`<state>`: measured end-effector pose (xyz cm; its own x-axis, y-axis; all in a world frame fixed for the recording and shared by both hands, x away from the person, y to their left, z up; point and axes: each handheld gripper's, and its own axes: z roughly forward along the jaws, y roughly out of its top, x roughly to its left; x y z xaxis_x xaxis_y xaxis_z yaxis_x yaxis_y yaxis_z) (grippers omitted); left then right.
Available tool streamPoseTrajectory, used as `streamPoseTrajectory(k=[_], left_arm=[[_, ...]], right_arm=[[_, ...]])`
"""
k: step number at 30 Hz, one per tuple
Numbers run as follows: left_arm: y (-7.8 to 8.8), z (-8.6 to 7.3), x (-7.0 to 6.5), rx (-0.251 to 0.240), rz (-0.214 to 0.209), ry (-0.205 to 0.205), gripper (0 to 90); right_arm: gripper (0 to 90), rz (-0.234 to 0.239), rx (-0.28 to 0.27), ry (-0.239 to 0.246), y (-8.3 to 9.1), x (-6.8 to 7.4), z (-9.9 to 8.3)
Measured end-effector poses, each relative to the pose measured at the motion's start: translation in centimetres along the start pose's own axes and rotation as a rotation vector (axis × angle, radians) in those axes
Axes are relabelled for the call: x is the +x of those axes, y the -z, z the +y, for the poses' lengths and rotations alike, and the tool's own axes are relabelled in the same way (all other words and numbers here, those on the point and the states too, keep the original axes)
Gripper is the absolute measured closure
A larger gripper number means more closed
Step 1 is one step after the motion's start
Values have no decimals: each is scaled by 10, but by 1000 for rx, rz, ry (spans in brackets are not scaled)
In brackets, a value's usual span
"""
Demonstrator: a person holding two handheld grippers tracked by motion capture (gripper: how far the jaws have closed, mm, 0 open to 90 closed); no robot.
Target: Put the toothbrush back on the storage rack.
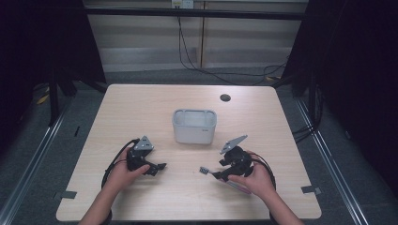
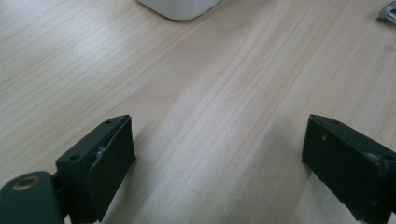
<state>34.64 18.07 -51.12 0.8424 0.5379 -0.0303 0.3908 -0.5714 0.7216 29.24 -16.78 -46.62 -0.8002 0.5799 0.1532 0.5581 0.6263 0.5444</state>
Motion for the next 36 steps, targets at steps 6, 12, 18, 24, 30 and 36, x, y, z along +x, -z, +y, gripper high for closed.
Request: streamPoseTrajectory(k=[6,12,18,24,30,36], left_arm=[[1,-1,-1,-1,5,-4,89],[1,-1,-1,4,10,-5,90],[2,-1,-2,9,17,-1,90],[2,-2,-2,10,15,-2,90],[3,-2,-2,13,12,-1,90],[2,-1,-2,4,13,8,90]], right_arm=[[452,21,36,-10,-9,2,5],[558,24,96,-10,-17,5,7],[626,15,120,-33,-19,3,8],[780,-2,133,-23,-20,5,9],[834,-16,163,-23,-21,6,13],[836,2,62,-56,-12,0,13]])
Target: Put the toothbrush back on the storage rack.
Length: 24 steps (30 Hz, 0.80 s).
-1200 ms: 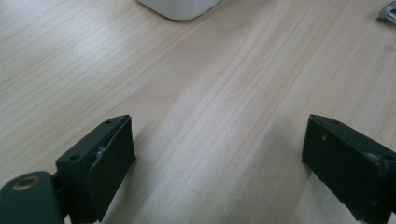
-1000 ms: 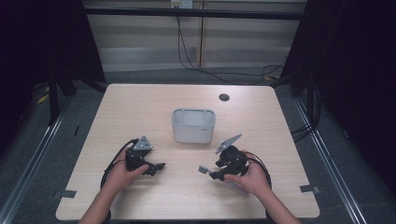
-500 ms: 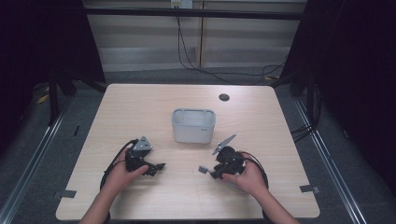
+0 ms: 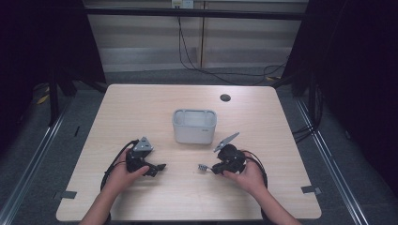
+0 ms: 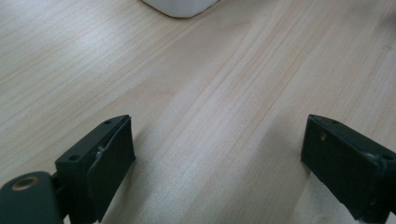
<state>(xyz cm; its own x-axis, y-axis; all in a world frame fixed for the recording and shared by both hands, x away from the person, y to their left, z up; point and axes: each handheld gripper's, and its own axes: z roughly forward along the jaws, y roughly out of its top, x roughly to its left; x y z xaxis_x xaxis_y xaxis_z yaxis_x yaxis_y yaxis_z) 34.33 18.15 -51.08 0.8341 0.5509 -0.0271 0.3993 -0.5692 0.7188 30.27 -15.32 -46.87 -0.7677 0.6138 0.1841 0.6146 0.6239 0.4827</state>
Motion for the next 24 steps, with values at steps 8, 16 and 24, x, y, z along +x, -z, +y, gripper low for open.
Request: streamPoseTrajectory(k=[8,16,24], left_arm=[[0,0,0,0,0,0,90],[0,0,0,0,1,-1,90],[0,0,0,0,1,0,90]], right_arm=[[837,26,-104,-54,16,-8,1],[837,50,-228,-77,34,-13,3],[837,77,-347,-114,54,-21,3]])
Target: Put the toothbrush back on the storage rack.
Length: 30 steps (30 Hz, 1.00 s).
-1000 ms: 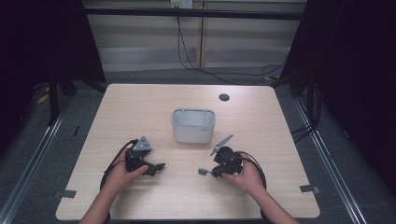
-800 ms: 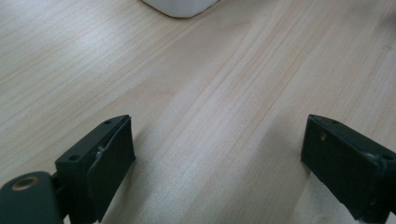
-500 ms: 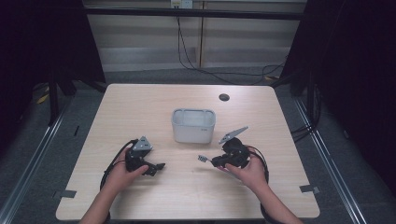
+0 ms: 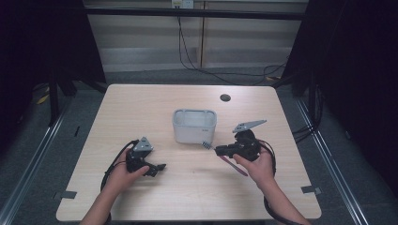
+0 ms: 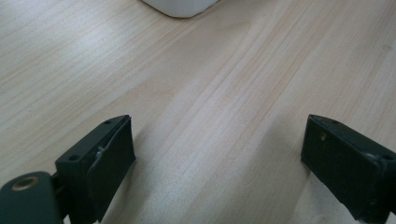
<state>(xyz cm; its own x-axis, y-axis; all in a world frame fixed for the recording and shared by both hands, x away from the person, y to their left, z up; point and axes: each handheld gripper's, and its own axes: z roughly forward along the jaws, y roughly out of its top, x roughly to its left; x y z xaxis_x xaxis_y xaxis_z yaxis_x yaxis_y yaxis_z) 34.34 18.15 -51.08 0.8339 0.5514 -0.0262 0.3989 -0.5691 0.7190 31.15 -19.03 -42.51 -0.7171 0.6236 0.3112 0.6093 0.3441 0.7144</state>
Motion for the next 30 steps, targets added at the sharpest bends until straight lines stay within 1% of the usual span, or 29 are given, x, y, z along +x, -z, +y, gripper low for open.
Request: streamPoseTrajectory(k=[5,10,17,18,19,23,30], left_arm=[[0,0,0,1,-1,-1,90],[0,0,0,2,-1,-1,90],[0,0,0,1,0,0,90],[0,0,0,1,0,0,90],[0,0,0,1,-1,-1,90],[0,0,0,1,0,-1,90],[0,0,0,1,-2,-1,90]], right_arm=[[837,15,-55,-28,7,-4,4],[837,14,-90,-28,12,-4,9],[837,30,-140,-31,13,-5,18],[837,30,-140,-31,13,-5,18],[837,33,-158,-39,14,-6,21],[837,43,-192,-48,17,-7,27],[837,47,-218,-51,22,-9,33]])
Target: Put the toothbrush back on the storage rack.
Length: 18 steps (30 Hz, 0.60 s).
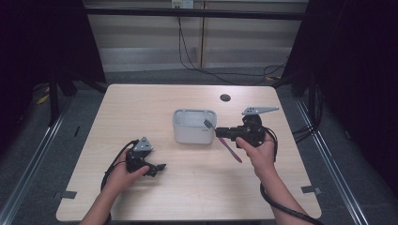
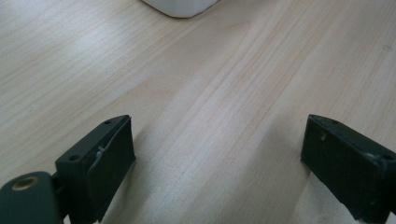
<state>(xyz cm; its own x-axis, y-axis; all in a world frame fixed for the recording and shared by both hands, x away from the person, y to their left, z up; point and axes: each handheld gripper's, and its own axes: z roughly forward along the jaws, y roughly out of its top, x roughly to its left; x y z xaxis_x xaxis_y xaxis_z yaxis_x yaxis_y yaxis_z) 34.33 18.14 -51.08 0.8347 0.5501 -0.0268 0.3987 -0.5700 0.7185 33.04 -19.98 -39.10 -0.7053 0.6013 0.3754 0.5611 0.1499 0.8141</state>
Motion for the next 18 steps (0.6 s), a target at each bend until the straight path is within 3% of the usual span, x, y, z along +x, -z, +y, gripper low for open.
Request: streamPoseTrajectory(k=[18], left_arm=[[0,0,0,0,1,-1,92]], right_arm=[[837,39,-106,-3,2,-3,38]])
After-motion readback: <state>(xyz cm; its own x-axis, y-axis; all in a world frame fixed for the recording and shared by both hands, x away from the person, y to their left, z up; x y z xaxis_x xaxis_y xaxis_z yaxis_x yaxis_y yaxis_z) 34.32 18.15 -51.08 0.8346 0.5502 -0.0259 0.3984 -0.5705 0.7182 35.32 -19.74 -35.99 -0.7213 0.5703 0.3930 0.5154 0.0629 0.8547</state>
